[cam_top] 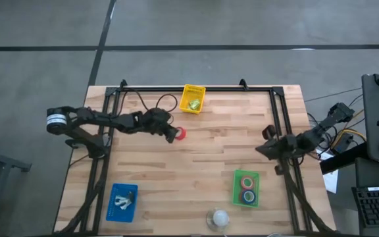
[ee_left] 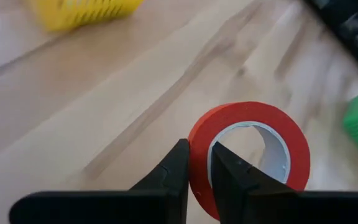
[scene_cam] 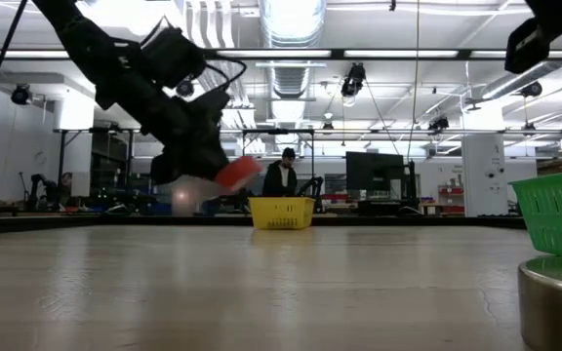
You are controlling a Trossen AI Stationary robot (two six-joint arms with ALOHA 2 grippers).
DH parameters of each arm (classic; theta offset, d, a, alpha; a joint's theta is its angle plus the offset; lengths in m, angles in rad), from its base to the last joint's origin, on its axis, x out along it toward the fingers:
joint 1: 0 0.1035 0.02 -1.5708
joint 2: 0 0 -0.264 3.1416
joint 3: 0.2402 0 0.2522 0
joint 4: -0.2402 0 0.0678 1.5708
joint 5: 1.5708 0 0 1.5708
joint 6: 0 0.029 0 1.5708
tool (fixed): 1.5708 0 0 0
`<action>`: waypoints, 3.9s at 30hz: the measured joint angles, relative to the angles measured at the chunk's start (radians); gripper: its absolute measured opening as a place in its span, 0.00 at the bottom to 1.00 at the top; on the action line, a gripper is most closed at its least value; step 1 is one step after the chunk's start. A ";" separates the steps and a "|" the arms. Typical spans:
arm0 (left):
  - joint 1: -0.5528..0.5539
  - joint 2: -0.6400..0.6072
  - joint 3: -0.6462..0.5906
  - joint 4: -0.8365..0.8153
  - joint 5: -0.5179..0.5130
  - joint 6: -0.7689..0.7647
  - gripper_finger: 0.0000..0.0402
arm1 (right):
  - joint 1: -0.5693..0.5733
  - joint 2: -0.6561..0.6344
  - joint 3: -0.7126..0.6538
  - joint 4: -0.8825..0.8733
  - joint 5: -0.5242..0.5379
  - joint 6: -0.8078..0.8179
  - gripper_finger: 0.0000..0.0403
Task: Pick and place Stapler, Stapler remover, tape
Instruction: Put the red tape into the green bin
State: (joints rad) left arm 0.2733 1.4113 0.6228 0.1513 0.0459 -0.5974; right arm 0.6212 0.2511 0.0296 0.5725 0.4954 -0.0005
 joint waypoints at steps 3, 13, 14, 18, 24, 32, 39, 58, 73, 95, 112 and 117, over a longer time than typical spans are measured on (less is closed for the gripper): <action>-0.021 0.000 0.000 0.078 -0.033 -0.002 0.12 | -0.002 0.000 0.000 0.056 -0.002 0.050 0.02; -0.114 0.000 0.046 0.192 -0.208 0.049 0.13 | -0.009 0.085 0.000 0.062 0.239 0.302 0.14; -0.125 0.000 0.056 0.191 -0.228 0.058 0.13 | -0.011 0.098 0.000 0.062 0.261 0.318 0.17; -0.172 -0.001 0.097 0.192 -0.356 0.116 0.13 | -0.020 0.135 0.000 0.063 0.350 0.392 0.31; -0.227 -0.001 0.164 0.191 -0.517 0.175 0.13 | -0.043 0.195 0.000 0.063 0.422 0.481 0.53; -0.265 0.056 0.242 0.185 -0.596 0.302 0.13 | -0.107 0.282 0.000 0.072 0.445 0.566 0.69; -0.266 0.169 0.337 0.105 -0.592 0.309 0.13 | -0.138 0.390 0.029 0.077 0.420 0.625 0.71; -0.330 0.406 0.679 -0.096 -0.629 0.424 0.13 | -0.287 0.686 0.158 0.072 0.310 0.734 0.72; -0.375 0.413 0.685 -0.047 -0.686 0.483 0.13 | -0.331 0.954 0.331 0.069 0.259 0.693 0.71; -0.387 0.412 0.682 -0.057 -0.710 0.535 0.13 | -0.386 1.001 0.381 0.063 0.119 0.631 0.33; -0.389 0.312 0.684 -0.127 -0.685 0.547 0.42 | -0.384 0.814 0.379 -0.158 0.013 0.657 0.28; -0.384 0.282 0.684 -0.167 -0.711 0.540 0.47 | -0.383 0.667 0.378 -0.428 -0.192 0.797 0.27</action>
State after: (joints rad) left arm -0.1104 1.6929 1.3064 -0.0153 -0.6648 -0.0570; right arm 0.2383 0.9180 0.4071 0.1447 0.3032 0.7967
